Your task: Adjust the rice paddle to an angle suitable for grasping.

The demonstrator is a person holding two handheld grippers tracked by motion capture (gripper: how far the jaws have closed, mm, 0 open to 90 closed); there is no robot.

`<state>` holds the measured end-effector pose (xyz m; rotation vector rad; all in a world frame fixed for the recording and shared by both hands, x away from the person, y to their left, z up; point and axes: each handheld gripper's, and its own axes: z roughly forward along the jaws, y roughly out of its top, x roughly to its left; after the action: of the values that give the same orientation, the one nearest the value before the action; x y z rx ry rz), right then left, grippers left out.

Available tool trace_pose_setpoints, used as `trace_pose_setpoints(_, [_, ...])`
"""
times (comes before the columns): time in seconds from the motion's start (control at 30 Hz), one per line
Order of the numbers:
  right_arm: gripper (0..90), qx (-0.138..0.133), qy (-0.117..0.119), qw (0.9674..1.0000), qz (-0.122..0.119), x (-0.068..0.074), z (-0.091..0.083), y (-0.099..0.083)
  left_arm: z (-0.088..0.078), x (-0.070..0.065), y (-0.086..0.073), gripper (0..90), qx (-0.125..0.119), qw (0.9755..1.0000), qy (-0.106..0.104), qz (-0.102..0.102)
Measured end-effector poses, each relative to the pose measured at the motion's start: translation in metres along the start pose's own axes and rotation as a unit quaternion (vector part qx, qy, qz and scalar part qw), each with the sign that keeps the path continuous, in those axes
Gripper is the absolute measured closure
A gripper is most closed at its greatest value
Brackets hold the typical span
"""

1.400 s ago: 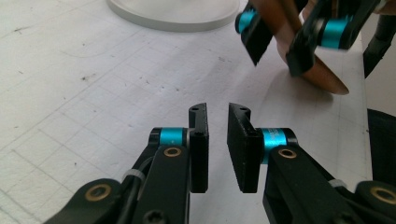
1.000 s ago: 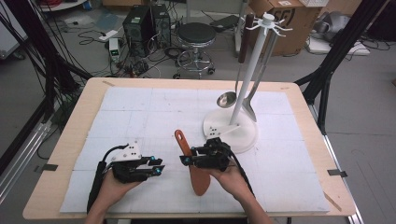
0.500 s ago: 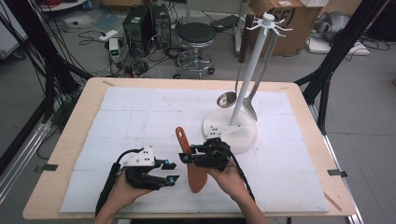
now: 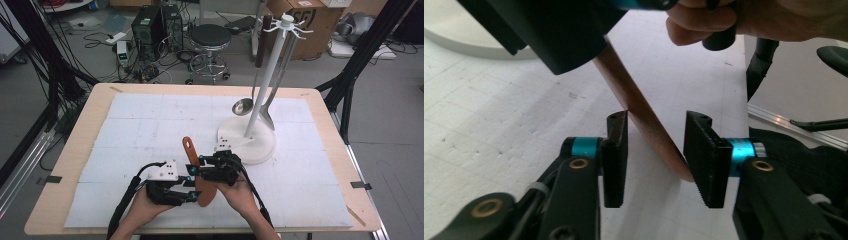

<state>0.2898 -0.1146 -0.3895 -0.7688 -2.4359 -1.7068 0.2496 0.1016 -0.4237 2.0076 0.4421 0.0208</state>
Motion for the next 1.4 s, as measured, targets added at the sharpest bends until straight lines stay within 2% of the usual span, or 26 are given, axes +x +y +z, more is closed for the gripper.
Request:
trace_pose_setpoints(0.13, [66.0,-0.002,-0.003,1.0,-0.002,0.001,-0.001,0.0,0.0,0.001,-0.001,66.9,0.0,1.0,0.003,-0.007])
trace_pose_setpoints(0.37, [69.5,-0.006,0.001,1.0,-0.006,0.001,-0.007,0.001,-0.001,0.002,-0.002,76.7,0.004,0.9998,0.02,-0.003])
trace_pose_setpoints(0.57, [76.7,-0.006,0.021,0.9997,-0.011,0.003,-0.011,0.001,-0.001,0.004,-0.003,80.7,0.002,0.9997,0.021,-0.009])
trace_pose_setpoints(0.73, [81.5,-0.002,0.025,0.9996,-0.015,0.002,-0.013,0.001,-0.002,0.004,-0.003,78.0,0.004,0.9998,0.017,-0.004])
trace_pose_setpoints(0.97, [82.1,-0.011,0.027,0.9995,-0.014,-0.003,-0.021,0.002,-0.003,0.002,-0.003,72.4,0.002,0.9999,0.015,0.004])
trace_pose_setpoints(1.13, [82.1,-0.023,0.016,0.9995,-0.014,-0.009,-0.03,0.004,-0.006,0.003,-0.003,68.5,0.0,0.9999,0.015,0.003])
trace_pose_setpoints(1.4, [82.1,-0.041,-0.005,0.9991,-0.013,-0.018,-0.054,0.01,-0.009,0.005,-0.004,63.6,0.006,0.9997,0.02,0.009])
